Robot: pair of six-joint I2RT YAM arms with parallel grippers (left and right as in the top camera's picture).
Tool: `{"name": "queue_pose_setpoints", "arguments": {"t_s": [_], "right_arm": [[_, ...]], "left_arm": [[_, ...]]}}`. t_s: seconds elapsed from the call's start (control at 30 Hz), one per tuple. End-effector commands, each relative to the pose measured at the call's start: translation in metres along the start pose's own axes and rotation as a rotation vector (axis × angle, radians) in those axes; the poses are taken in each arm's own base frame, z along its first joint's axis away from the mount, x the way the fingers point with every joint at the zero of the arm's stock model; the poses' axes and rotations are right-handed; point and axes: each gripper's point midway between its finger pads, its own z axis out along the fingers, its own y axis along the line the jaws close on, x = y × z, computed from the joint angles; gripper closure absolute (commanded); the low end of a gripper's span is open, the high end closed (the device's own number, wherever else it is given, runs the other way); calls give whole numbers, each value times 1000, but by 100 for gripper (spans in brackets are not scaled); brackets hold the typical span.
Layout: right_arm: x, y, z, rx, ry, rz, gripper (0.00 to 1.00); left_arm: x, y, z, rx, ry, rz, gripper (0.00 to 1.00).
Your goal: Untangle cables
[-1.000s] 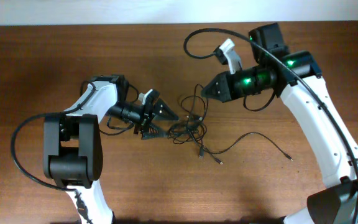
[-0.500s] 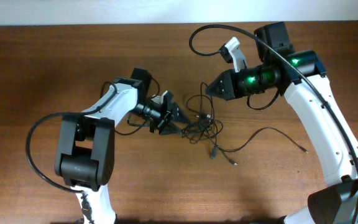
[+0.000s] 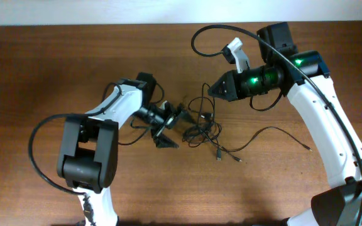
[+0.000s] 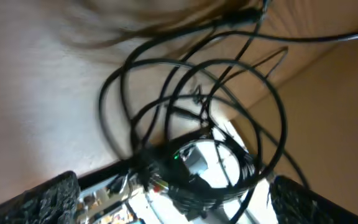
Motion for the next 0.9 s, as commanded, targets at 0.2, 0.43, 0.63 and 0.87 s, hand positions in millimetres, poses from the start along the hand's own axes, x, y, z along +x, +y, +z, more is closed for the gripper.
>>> {"name": "queue_pose_setpoints", "arguments": {"t_s": [0.2, 0.43, 0.63, 0.87], "right_arm": [[-12, 40, -15, -169, -57, -134, 96], [-23, 125, -95, -184, -269, -389, 96], [-20, 173, -149, -128, -466, -563, 96], [12, 54, -64, 73, -85, -107, 32]], "left_arm": [[-49, -8, 13, -104, -244, 177, 98], [-104, 18, -44, -160, -442, 251, 95], [-127, 45, -77, -223, -541, 199, 92], [-124, 42, -75, -204, -524, 207, 90]]}}
